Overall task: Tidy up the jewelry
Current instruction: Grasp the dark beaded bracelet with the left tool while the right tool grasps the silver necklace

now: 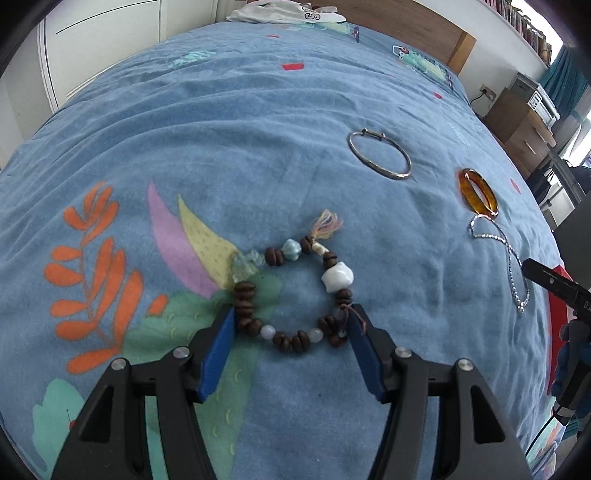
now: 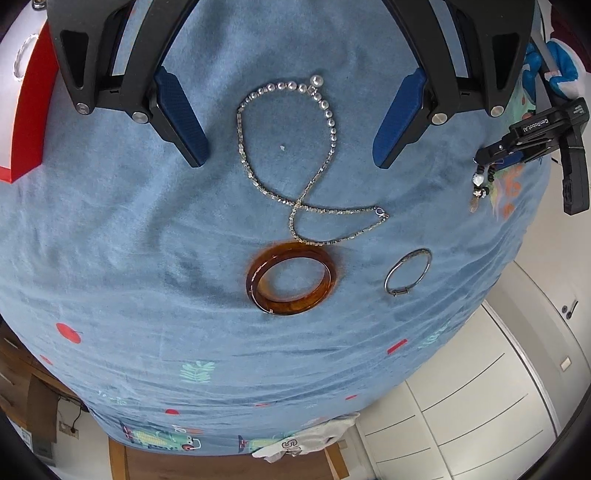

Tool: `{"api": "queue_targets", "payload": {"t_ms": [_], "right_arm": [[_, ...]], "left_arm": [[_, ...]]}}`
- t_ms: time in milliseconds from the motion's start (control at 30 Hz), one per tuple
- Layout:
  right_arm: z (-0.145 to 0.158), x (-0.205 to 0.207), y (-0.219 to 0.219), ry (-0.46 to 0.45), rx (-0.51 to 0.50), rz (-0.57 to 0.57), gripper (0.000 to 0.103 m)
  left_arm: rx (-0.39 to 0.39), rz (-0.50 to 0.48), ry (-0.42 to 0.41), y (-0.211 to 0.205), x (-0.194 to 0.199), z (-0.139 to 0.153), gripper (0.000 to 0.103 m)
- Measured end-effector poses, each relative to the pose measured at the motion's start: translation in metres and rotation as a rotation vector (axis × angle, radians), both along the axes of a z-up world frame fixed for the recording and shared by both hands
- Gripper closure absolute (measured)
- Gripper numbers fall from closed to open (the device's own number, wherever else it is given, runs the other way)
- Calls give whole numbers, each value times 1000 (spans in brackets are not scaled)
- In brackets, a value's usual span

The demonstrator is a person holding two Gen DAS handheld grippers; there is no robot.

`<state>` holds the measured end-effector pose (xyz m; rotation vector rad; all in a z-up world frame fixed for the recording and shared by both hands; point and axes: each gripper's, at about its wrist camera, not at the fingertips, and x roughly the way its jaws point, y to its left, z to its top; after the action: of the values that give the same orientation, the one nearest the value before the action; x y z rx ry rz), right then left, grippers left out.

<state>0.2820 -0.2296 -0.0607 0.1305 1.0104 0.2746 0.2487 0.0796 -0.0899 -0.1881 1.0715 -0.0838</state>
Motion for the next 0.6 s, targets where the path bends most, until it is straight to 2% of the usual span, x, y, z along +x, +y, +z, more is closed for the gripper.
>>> {"api": "queue_targets", "payload": {"t_ms": [267, 333, 400, 433, 500, 533, 600], "right_arm": [[-20, 21, 4, 42, -50, 22, 13], [-21, 18, 9, 39, -89, 52, 20], [-22, 13, 14, 32, -120, 78, 37], [-22, 11, 14, 30, -116, 84, 41], [-21, 9, 12, 32, -112, 87, 57], [-20, 8, 11, 33, -110, 88, 61], [-20, 7, 9, 35, -105, 84, 77]], "left_arm": [[5, 18, 2, 0, 19, -3, 44], [15, 20, -2, -1, 22, -4, 44], [33, 18, -6, -4, 23, -4, 44], [41, 16, -7, -6, 24, -4, 45], [52, 15, -13, -8, 23, -4, 45], [58, 14, -15, -9, 23, -4, 45], [69, 9, -21, -11, 22, -3, 50]]}}
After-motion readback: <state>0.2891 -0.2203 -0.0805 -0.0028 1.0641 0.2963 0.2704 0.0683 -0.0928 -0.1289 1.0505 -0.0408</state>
